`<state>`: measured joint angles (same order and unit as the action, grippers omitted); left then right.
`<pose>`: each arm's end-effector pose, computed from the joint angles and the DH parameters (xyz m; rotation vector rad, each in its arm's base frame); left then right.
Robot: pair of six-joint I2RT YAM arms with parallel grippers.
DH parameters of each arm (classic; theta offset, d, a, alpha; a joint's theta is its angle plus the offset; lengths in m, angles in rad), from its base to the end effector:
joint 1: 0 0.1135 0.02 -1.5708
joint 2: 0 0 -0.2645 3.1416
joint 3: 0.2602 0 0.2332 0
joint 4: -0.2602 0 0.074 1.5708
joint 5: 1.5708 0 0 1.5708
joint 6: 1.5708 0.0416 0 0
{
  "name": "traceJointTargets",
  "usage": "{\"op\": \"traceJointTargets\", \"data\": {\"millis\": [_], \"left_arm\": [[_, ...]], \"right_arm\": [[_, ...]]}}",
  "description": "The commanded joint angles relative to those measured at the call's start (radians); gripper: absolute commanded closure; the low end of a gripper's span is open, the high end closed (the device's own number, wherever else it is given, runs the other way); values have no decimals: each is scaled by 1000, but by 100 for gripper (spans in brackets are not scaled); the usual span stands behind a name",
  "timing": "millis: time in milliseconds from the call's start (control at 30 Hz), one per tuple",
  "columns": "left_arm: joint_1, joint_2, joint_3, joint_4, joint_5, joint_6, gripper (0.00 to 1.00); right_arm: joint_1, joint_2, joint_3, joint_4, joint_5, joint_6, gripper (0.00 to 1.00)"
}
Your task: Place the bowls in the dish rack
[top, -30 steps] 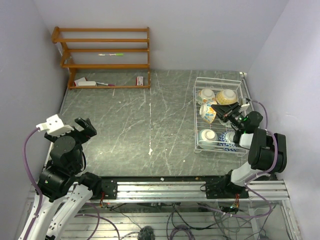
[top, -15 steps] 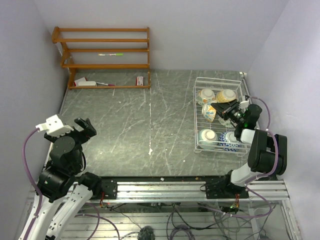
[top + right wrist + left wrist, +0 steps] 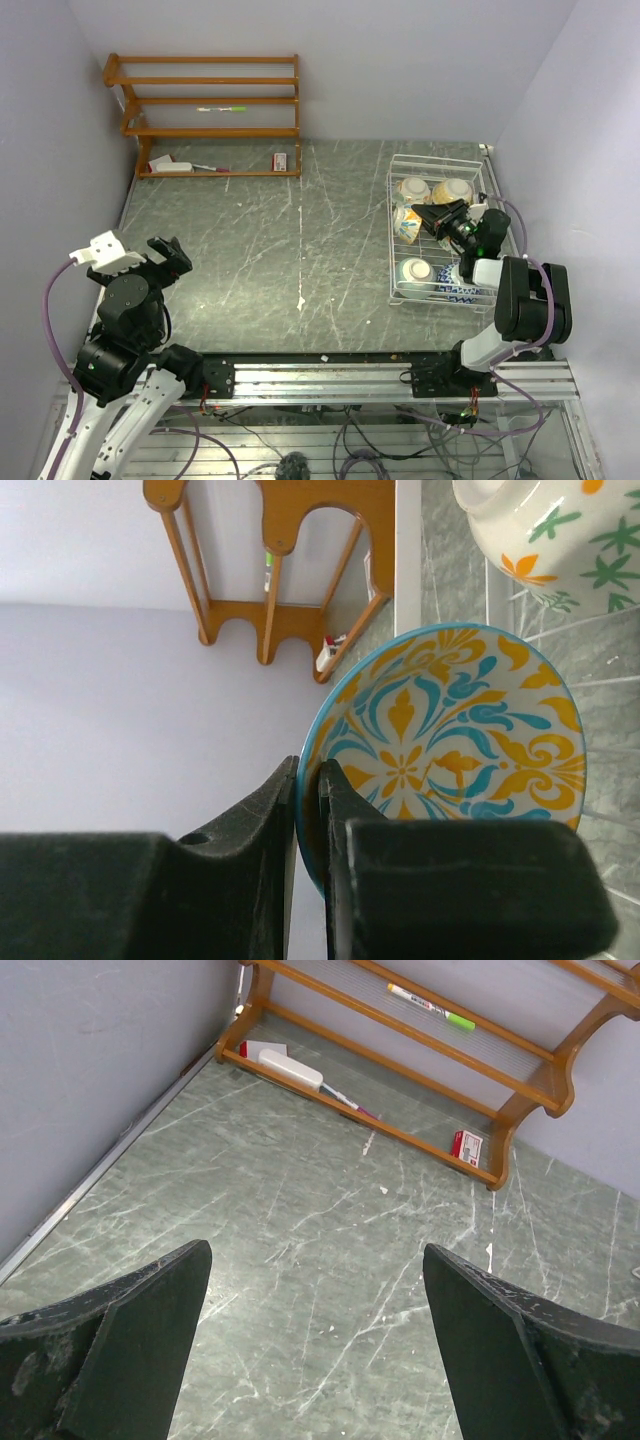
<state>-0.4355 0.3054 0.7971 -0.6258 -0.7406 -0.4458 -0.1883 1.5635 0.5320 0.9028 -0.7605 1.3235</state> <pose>0.0498 0.0078 0.3383 -0.5447 1.5784 -0.0343 0.2888 -0.0258 0.2021 0.7711 1.7358 1.4507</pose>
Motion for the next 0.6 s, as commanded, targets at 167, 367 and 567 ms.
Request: {"op": "traceJointTargets", "data": {"millis": [167,367,567], "left_arm": [[8,-13,0,5,-31,-7,2],[7,-7,1,9,-30,-3,2],[7,-8,-2,12,-26,-1,2]], "right_arm": [[3,-16,-7,-196,70,-89,85],[-26,-44,10,-356,86,-183,82],[-53,-47,-14,-401,72,-224,78]]}}
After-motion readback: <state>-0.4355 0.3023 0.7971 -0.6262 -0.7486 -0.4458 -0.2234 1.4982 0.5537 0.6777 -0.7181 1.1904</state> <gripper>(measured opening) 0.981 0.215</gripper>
